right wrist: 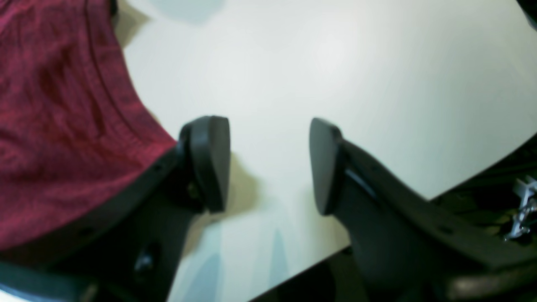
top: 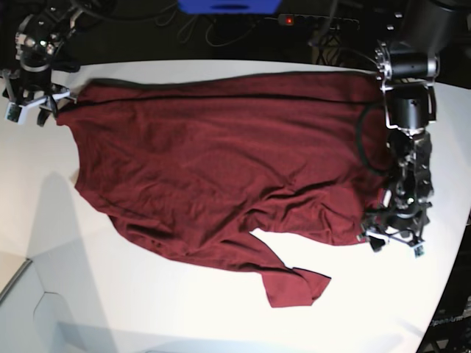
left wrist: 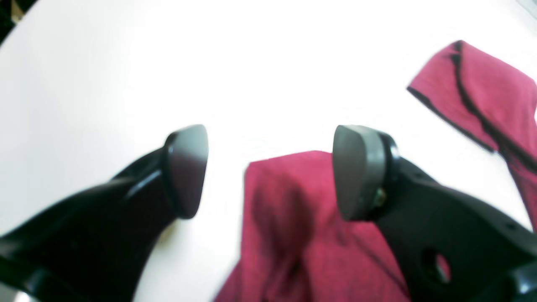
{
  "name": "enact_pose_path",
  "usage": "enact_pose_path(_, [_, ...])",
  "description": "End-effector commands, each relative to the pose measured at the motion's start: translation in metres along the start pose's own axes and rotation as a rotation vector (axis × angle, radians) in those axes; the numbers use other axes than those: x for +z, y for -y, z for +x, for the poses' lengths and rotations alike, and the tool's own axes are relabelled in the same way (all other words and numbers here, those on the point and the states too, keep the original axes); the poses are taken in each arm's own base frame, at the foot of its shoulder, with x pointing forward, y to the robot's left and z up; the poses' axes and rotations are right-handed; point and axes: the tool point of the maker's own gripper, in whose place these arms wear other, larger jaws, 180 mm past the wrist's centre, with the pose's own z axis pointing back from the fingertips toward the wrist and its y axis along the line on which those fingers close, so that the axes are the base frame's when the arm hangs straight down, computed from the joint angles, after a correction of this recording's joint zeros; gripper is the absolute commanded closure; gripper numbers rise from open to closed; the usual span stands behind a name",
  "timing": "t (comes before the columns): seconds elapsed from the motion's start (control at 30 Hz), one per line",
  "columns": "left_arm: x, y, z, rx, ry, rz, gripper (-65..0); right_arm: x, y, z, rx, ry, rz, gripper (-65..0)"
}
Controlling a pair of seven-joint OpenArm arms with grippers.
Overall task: Layout the t-shirt on the table in an organized manner, then fold the t-shirt properly
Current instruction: 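Grasp the shirt hem with the left gripper and the right gripper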
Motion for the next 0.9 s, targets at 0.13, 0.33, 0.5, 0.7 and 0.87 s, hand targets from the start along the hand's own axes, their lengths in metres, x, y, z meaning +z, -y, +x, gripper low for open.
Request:
enact_pose_path(0.13, [0.004,-0.001,-0.006,0.004,0.014,0.000,-44.5,-0.006,0.002,0.033,-0.011,0.095,-0.011,-31.0])
enact_pose_path(0.33, [0.006,-0.006,-0.020,0.003,-0.007,0.009,-44.5,-0.010,0.000,0.041,-0.023,0.114,-0.008,-31.0])
enact_pose_path(0.5, [0.005,-0.004,-0.017,0.006,-0.003,0.006,-44.4,-0.010,-0.001,0.041,-0.024,0.117,-0.008,-31.0])
enact_pose_path(0.7, [-0.004,0.002,-0.034,0.035,-0.028,0.011,-31.4,-0.011,-0.001,0.041,-0.024,0.118,-0.006,-31.0])
enact_pose_path(0.87, [-0.007,-0.004,-0.030,0.049,0.044,0.029,-5.6,-0.010,0.000,0.040,-0.021,0.116,-0.007,-31.0])
